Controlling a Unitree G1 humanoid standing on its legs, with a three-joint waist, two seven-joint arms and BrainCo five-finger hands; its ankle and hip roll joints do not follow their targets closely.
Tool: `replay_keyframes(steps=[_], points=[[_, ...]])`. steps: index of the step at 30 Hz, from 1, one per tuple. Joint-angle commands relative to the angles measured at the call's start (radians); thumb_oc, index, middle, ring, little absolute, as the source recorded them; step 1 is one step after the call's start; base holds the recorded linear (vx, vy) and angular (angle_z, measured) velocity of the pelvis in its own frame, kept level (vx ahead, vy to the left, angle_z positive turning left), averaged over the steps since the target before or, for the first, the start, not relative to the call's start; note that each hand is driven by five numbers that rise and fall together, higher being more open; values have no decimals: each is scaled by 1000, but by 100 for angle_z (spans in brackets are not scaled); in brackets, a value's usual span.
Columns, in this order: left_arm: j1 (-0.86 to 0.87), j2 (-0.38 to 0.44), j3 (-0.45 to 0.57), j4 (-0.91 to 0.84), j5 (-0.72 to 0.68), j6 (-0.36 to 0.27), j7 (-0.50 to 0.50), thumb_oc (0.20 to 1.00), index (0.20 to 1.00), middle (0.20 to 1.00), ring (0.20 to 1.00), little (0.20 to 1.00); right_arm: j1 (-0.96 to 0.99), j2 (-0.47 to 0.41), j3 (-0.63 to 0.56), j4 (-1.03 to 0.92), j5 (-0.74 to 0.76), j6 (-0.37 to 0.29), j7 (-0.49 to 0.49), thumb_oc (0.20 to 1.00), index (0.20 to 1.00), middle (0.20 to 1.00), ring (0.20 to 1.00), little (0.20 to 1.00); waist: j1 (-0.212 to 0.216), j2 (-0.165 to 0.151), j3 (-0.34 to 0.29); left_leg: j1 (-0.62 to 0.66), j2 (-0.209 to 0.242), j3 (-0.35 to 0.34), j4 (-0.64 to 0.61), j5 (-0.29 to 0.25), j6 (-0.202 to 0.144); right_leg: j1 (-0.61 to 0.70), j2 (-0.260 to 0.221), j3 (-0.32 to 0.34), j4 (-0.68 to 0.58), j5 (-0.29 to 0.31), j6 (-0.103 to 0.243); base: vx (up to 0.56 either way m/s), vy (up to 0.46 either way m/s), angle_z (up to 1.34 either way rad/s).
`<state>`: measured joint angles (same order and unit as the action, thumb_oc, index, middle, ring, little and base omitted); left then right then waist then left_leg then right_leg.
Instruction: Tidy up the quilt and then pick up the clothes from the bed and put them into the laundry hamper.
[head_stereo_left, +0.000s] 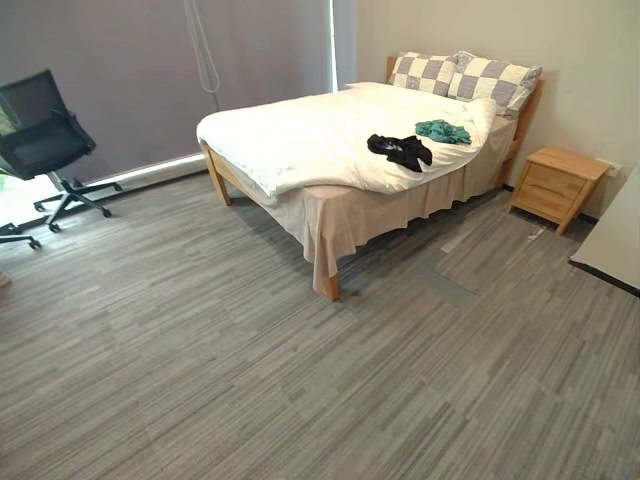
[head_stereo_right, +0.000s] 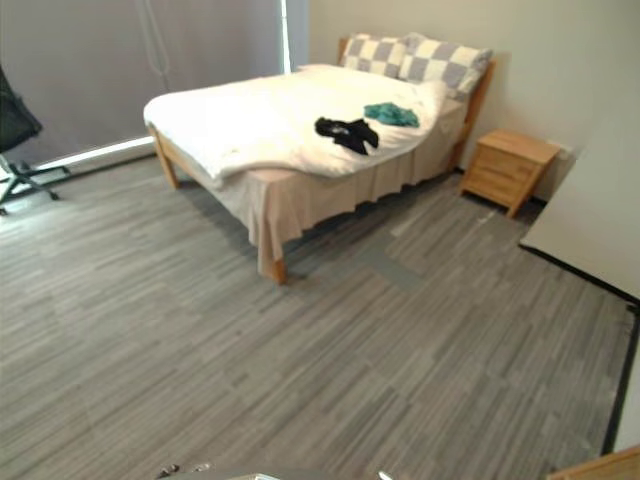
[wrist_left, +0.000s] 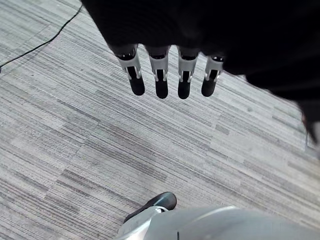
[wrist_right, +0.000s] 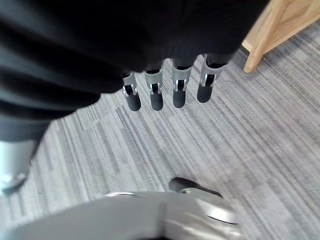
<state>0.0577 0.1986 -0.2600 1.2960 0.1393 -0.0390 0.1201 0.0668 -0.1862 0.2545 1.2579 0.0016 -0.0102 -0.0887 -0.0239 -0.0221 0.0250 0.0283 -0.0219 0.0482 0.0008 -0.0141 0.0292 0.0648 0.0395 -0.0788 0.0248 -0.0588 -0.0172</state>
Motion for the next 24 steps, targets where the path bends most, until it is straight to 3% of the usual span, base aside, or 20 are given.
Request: replay_keyframes(steps=[1, 11, 13, 14, 15, 18, 19, 21, 23, 24], points=[[-121, -36, -33, 25, 52, -17, 13, 1000, 1000, 1000, 1000, 1000, -96, 18, 5, 19, 5, -12, -10, 1000, 1000, 1000, 1000, 1000, 0, -7, 98, 138, 26, -31, -88, -59, -55, 57, -87, 91, -54, -23, 133, 0, 0, 0], [-143, -15, -53, 2, 64, -16, 14, 1000, 1000, 1000, 1000, 1000, -118, 11, 6, 7, 6, -7, -9, 1000, 1000, 1000, 1000, 1000, 3, 0, 141, 120, 25, -29, -85, -65, -36, -8, -79, 109, 26, -39, 139, 37, 21, -9], [-157, -7, -56, -7, 57, -15, 13, 1000, 1000, 1000, 1000, 1000, -131, 9, -4, 6, 16, -6, -8, 1000, 1000, 1000, 1000, 1000, 5, 4, 162, 109, 29, -30, -74, -68, -27, -67, -70, 102, 140, -53, 150, 7, 18, -2], [-164, -2, -56, -11, 54, -13, 12, 1000, 1000, 1000, 1000, 1000, -139, 7, -18, 2, 29, -5, -9, 1000, 1000, 1000, 1000, 1000, 4, 10, 175, 112, 35, -28, -73, -75, -18, -122, -67, 86, 255, -55, 175, 14, 25, -10], [-164, -2, -56, -11, 54, -13, 12, 1000, 1000, 1000, 1000, 1000, -140, 7, -19, 2, 29, -5, -9, 1000, 1000, 1000, 1000, 1000, 5, 9, 174, 109, 33, -28, -72, -75, -18, -128, -68, 87, 263, -59, 175, 26, 37, -14], [-169, 1, -49, -8, 56, -2, 14, 1000, 1000, 1000, 1000, 1000, -146, 6, -71, -9, 80, -5, -12, 1000, 1000, 1000, 1000, 1000, -18, 32, 219, 199, 50, -9, -88, -117, -15, -289, -107, 15, 572, 35, 240, 234, 29, -4], [-168, 2, -50, -10, 55, -3, 12, 1000, 1000, 1000, 1000, 1000, -141, 7, -83, -11, 92, -5, -14, 1000, 1000, 1000, 1000, 1000, -25, 35, 223, 221, 54, -9, -88, -130, -23, -302, -133, -18, 564, 23, 237, 478, -55, -4], [-169, 4, -55, -11, 60, -9, 10, 1000, 1000, 1000, 1000, 1000, -129, 3, -100, -12, 105, -9, -20, 1000, 1000, 1000, 1000, 1000, -44, 31, 224, 246, 56, -13, -88, -161, -46, -307, -156, -57, 394, -6, 209, 439, -133, 4], [-170, 5, -59, -12, 65, -10, 9, 1000, 1000, 1000, 1000, 1000, -127, 0, -102, -11, 106, -9, -22, 1000, 1000, 1000, 1000, 1000, -56, 33, 229, 259, 63, -19, -88, -170, -56, -294, -154, -65, 305, 3, 204, 473, -201, 15], [-176, 5, -59, 5, 88, -15, 7, 1000, 1000, 1000, 1000, 1000, -120, -5, -121, 8, 126, -10, -22, 1000, 1000, 1000, 1000, 1000, -100, 35, 223, 302, 101, -22, -88, -209, -103, -325, -163, 2, 36, 72, 224, 531, -245, 16]])
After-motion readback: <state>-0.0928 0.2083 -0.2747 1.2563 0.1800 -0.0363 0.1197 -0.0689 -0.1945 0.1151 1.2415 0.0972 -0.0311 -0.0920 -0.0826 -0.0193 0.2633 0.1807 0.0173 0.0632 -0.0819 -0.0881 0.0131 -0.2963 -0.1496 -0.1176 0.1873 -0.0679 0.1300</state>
